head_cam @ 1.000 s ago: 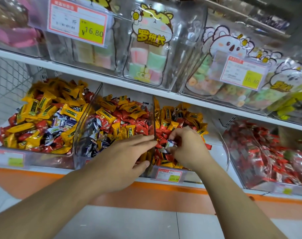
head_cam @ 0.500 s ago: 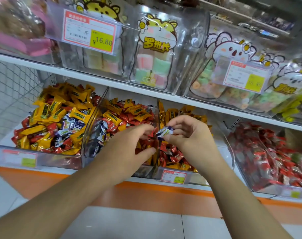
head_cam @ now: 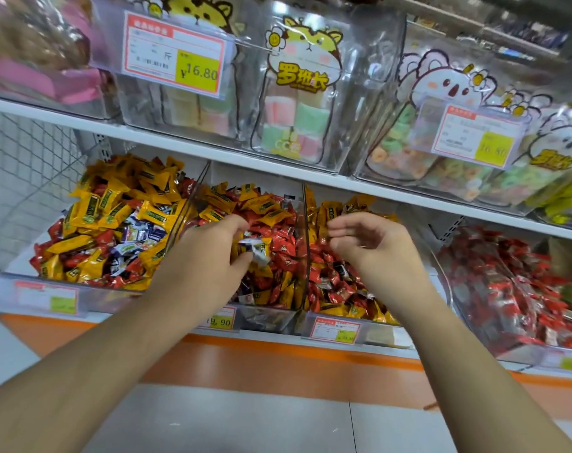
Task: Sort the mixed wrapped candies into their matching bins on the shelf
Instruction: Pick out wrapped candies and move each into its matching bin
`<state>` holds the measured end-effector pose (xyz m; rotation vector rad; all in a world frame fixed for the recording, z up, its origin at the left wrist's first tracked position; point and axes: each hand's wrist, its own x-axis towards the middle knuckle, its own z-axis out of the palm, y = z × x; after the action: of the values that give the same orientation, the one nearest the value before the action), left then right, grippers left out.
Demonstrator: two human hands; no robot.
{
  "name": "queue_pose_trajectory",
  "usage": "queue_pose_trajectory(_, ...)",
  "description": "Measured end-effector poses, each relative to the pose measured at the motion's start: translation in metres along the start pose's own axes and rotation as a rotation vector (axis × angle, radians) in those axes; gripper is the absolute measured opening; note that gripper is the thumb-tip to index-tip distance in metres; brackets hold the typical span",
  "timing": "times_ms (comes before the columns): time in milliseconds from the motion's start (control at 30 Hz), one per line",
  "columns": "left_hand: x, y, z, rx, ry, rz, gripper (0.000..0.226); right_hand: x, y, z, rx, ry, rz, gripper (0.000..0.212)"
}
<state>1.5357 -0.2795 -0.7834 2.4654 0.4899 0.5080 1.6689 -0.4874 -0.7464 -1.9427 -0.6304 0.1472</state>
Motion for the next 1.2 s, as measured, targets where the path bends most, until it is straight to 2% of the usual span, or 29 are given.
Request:
queue_pose_trajectory(67,-0.001,-0.002,0.003,0.074,-0.05,-0.001,0.054,0.005,0.015,-0.014,-0.128,0.075,-0.003,0.026)
queue_pose_trajectory(133,-0.004,0.002,0.006,0.039,-0.086,0.053,0.057,0.006,0.028,-0.023,-0.26,0.086,0.001,0.033)
queue_pose_trajectory(233,-0.009,0.013,0.013,-0.02,-0.16,0.178,0.057,0.005,0.041,-0.024,-0.408,0.035,0.022,0.036)
queue_pose_trajectory(400,-0.016,0.023,0.033,-0.008,-0.32,0.293,0.065,0.004,0.041,-0.014,-0.571,-0.11,-0.017,0.022)
queue_pose_trajectory(600,-0.018,0.019,0.04,-0.031,-0.319,0.308,0.067,0.007,0.039,0.0,-0.779,-0.215,-0.079,0.009)
queue_pose_trajectory(667,-0.018,0.018,0.039,-0.04,-0.323,0.31,0.066,0.007,0.04,0.001,-0.813,-0.206,-0.068,0.014)
queue_pose_trajectory(767,-0.019,0.019,0.038,-0.056,-0.317,0.291,0.063,0.006,0.036,-0.006,-0.738,-0.134,-0.017,0.024)
queue_pose_trajectory(933,-0.014,0.019,0.034,-0.122,-0.208,0.215,0.049,0.001,0.019,-0.023,-0.602,-0.037,-0.025,0.024)
queue_pose_trajectory(1200,-0.013,0.023,0.022,-0.304,-0.129,0.153,0.034,-0.012,-0.011,0.011,-0.303,-0.103,-0.119,0.019)
